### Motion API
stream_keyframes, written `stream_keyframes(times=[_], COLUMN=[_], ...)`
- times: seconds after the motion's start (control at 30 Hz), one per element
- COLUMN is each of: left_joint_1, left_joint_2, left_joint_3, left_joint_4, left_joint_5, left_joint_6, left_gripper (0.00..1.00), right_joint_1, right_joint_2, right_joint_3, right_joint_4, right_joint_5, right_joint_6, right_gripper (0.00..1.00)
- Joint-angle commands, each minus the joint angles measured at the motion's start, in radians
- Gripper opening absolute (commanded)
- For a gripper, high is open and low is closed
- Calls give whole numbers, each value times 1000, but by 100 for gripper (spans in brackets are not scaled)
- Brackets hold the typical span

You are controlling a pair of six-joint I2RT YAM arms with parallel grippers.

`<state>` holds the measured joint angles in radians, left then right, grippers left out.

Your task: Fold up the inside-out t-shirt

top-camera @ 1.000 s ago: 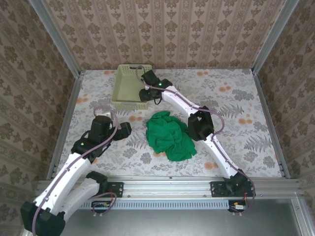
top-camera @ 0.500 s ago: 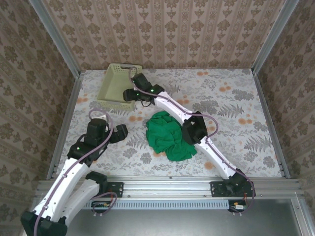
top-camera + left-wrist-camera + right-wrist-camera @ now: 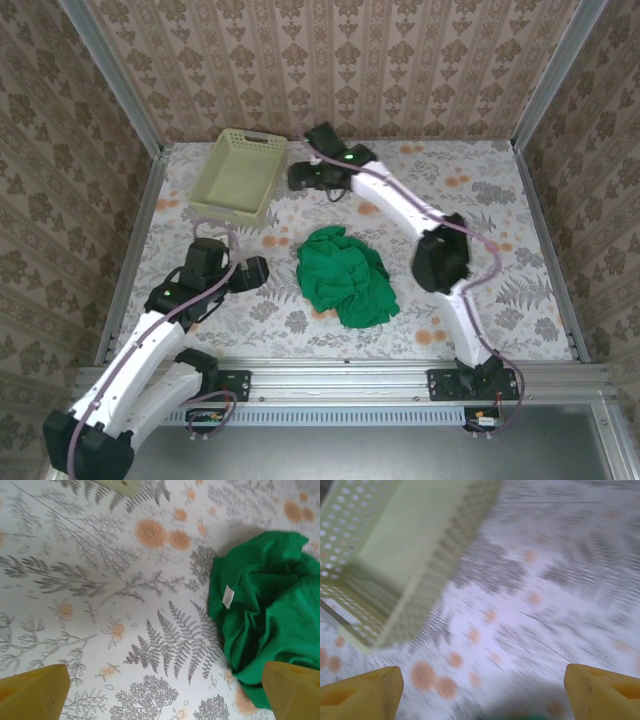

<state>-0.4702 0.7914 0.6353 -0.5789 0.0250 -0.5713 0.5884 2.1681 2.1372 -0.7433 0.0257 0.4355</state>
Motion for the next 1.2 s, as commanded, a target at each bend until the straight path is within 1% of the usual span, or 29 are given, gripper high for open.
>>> stream_keyframes(times=[0.0, 0.07, 0.17, 0.23, 0.3, 0.37, 0.47, 0.57, 0.6, 0.7, 0.87, 0.93, 1.0, 1.07, 1.1, 1.17], left_joint_1=[-100, -155, -227, -265, -277, -276, -269, -261, -257, -248, -246, -241, -233, -222, -215, -206], left_joint_2=[80, 148, 266, 347, 434, 514, 618, 712, 737, 793, 814, 806, 793, 777, 765, 738], left_joint_3=[37, 65, 124, 180, 231, 274, 339, 398, 412, 440, 473, 477, 486, 500, 510, 540], left_joint_4=[66, 117, 192, 212, 223, 242, 256, 248, 245, 244, 211, 198, 182, 158, 145, 112], left_joint_5=[13, 11, 3, -26, -52, -67, -73, -61, -58, -30, -26, -30, -31, -34, -37, -50], left_joint_6=[12, -5, -12, -10, -10, -13, -8, 2, 1, -2, 1, 3, 6, 11, 15, 33], left_gripper=[100, 100, 100, 100, 99, 98, 95, 86, 83, 69, 43, 34, 24, 15, 11, 4], right_joint_1=[-23, -47, -69, -76, -76, -76, -66, -42, -34, -8, 47, 53, 54, 54, 53, 44], right_joint_2=[-272, -428, -632, -748, -859, -942, -1021, -1032, -1022, -958, -859, -840, -838, -854, -872, -931], right_joint_3=[-310, -509, -735, -880, -1019, -1152, -1310, -1411, -1428, -1450, -1404, -1388, -1375, -1355, -1332, -1275], right_joint_4=[18, 40, 38, 34, 47, 58, 104, 180, 200, 264, 273, 256, 227, 174, 123, 17], right_joint_5=[61, 63, 77, 85, 64, 29, -24, -66, -70, -85, -69, -55, -29, 11, 54, 155], right_joint_6=[-39, -25, -12, 14, 40, 84, 148, 204, 218, 240, 253, 252, 254, 240, 232, 204], right_gripper=[85, 86, 85, 85, 83, 81, 77, 75, 75, 69, 53, 39, 18, 6, 0, 0])
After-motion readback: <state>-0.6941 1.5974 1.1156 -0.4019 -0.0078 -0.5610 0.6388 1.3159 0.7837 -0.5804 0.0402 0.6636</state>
